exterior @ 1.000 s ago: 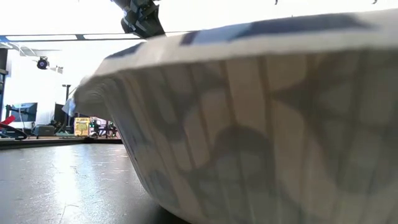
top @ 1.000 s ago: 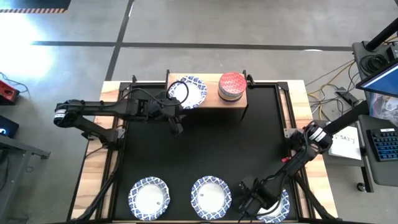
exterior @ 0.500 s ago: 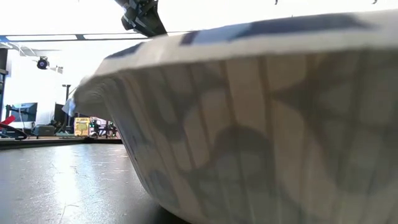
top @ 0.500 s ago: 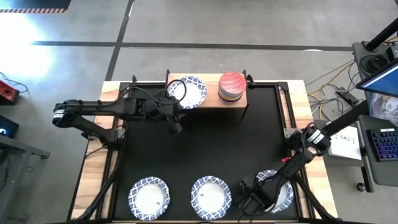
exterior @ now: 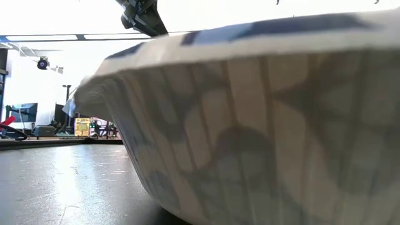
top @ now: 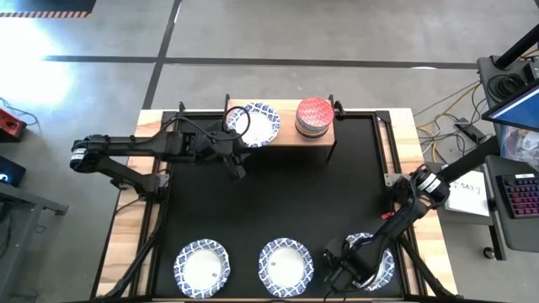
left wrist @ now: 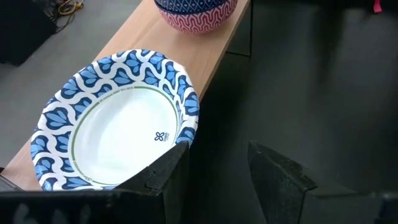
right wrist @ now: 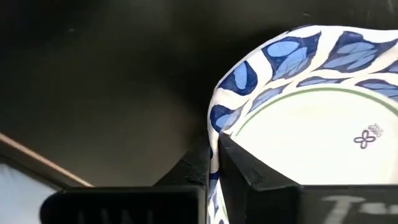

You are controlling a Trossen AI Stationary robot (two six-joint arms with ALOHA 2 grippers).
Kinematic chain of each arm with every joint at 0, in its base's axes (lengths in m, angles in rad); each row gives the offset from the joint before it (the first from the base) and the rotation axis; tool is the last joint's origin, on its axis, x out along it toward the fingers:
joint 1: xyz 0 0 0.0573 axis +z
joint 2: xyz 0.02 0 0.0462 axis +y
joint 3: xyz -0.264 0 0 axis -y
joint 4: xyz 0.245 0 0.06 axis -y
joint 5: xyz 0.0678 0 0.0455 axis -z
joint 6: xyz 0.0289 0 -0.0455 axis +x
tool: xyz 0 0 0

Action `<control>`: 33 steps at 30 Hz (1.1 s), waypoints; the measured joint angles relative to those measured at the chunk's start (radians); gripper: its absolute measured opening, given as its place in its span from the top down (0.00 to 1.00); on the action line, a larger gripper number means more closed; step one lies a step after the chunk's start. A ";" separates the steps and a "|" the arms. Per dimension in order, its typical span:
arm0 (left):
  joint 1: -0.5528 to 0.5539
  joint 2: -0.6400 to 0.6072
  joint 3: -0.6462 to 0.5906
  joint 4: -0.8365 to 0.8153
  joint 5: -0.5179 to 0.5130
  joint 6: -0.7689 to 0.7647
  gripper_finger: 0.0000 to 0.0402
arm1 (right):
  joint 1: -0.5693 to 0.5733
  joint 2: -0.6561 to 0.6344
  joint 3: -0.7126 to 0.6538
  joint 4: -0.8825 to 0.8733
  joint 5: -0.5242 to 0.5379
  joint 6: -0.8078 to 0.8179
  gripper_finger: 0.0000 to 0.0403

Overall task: Place and stack bowls onto a shelf
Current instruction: Stack the blue bowl on top of the bowl on the shelf

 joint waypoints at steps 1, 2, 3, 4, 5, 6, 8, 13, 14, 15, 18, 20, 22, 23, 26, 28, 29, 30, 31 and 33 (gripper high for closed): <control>0.000 0.000 0.000 0.000 0.000 0.000 0.63 | -0.002 -0.001 0.004 -0.005 0.000 -0.013 0.97; 0.000 0.000 0.000 0.000 0.000 0.000 0.63 | -0.004 -0.004 0.011 -0.014 0.000 -0.034 0.97; 0.000 0.000 0.000 0.000 0.000 0.000 0.63 | -0.004 -0.008 0.022 -0.026 0.002 -0.050 0.97; 0.000 0.000 0.000 0.000 0.000 0.000 0.63 | -0.006 -0.014 0.033 -0.040 0.006 -0.064 0.97; 0.000 0.000 0.000 0.000 0.000 -0.002 0.63 | -0.006 -0.021 0.044 -0.058 0.010 -0.080 0.97; 0.000 0.000 0.000 0.000 0.000 -0.004 0.63 | -0.009 -0.028 0.056 -0.079 0.014 -0.091 0.97; 0.000 0.000 0.000 0.000 0.000 -0.004 0.63 | -0.011 -0.047 0.078 -0.125 0.032 -0.111 0.97; 0.000 0.000 0.001 0.000 0.000 -0.004 0.63 | -0.031 -0.110 0.142 -0.252 0.170 -0.145 0.97; 0.000 0.000 0.003 0.000 0.000 -0.004 0.63 | -0.038 -0.125 0.158 -0.265 0.206 -0.169 0.97; 0.000 -0.002 0.003 0.000 0.000 -0.004 0.63 | -0.042 -0.139 0.170 -0.268 0.249 -0.197 0.97; 0.000 -0.010 0.005 0.000 0.000 -0.004 0.63 | -0.064 -0.178 0.211 -0.267 0.396 -0.314 0.97; 0.000 -0.020 0.005 -0.001 0.000 -0.003 0.63 | -0.084 -0.202 0.235 -0.264 0.512 -0.412 0.97; 0.000 -0.032 0.005 -0.011 0.000 -0.004 0.63 | -0.109 -0.223 0.257 -0.262 0.632 -0.530 0.97; 0.000 -0.039 0.005 -0.014 0.000 -0.004 0.63 | -0.124 -0.233 0.268 -0.259 0.687 -0.589 0.97; 0.000 -0.069 0.005 -0.021 0.000 -0.006 0.63 | -0.179 -0.252 0.293 -0.236 0.819 -0.776 0.97; 0.000 -0.094 0.005 -0.034 0.000 -0.015 0.63 | -0.221 -0.266 0.305 -0.191 0.863 -0.895 0.97; 0.000 -0.105 0.005 -0.045 -0.001 -0.020 0.63 | -0.246 -0.272 0.308 -0.161 0.872 -0.958 0.97; 0.000 -0.118 0.004 -0.055 -0.001 -0.029 0.63 | -0.268 -0.279 0.308 -0.115 0.873 -1.024 0.97; 0.000 -0.131 0.003 -0.064 -0.001 -0.039 0.63 | -0.288 -0.285 0.308 -0.069 0.873 -1.088 0.97; 0.000 -0.157 0.001 -0.072 -0.001 -0.050 0.63 | -0.330 -0.292 0.308 0.021 0.874 -1.220 0.97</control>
